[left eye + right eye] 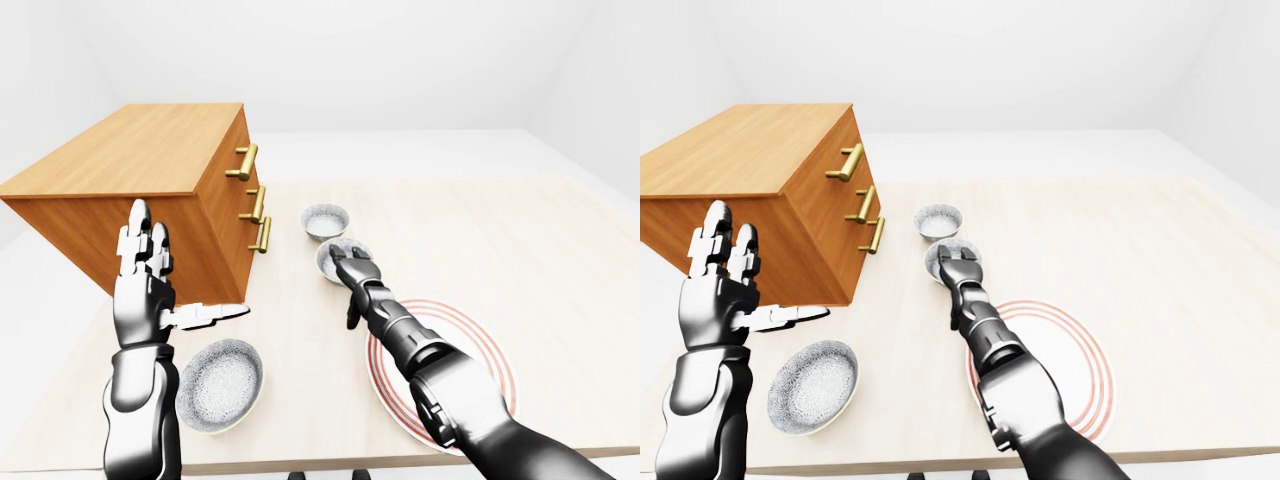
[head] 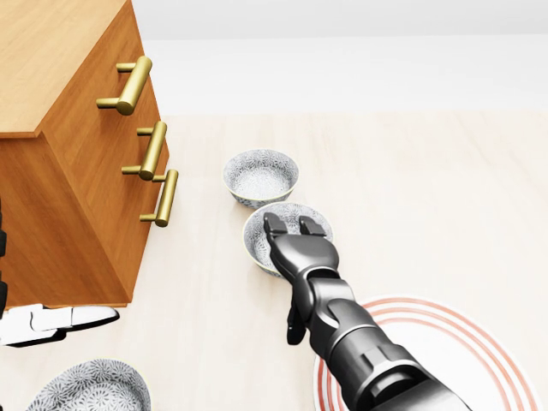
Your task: Put the bowl in the middle on the plate.
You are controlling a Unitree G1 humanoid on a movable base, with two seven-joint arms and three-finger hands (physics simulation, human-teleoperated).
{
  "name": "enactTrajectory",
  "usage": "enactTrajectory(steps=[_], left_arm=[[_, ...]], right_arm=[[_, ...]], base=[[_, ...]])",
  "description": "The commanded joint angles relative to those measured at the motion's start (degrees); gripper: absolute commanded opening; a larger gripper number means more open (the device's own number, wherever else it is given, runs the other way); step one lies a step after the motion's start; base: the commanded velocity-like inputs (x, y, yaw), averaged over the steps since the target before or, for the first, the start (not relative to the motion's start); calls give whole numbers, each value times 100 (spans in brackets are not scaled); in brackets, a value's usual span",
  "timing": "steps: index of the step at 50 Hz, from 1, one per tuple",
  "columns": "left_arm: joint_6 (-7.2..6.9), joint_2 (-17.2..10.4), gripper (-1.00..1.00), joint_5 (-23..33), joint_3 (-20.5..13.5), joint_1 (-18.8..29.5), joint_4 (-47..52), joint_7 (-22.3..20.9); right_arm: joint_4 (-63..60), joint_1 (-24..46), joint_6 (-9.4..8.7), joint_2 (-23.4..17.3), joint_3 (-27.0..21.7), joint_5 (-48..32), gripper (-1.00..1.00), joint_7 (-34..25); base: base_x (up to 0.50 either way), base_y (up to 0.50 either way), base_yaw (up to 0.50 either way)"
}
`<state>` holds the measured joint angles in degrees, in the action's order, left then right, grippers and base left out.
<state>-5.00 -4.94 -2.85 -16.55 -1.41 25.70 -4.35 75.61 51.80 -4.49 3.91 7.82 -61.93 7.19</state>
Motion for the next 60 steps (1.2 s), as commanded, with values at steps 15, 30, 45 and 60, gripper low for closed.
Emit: enactTrajectory(steps=[15, 30, 45, 60], left_arm=[[0, 5, 100, 3, 14, -16, -7, -6], [0, 1, 100, 7, 5, -13, -51, -16], [0, -12, 100, 8, 19, 16, -156, 3], [0, 8, 100, 31, 79, 10, -168, 11]], right_arm=[[141, -22, -51, 32, -20, -261, 100, -136], [198, -130, -51, 21, -32, -389, 100, -196], [177, -113, -32, -9, -43, -438, -100, -92], [157, 9, 35, -4, -22, -518, -100, 277]], base=[[0, 0, 0], [0, 0, 0], [0, 0, 0], [0, 0, 0]])
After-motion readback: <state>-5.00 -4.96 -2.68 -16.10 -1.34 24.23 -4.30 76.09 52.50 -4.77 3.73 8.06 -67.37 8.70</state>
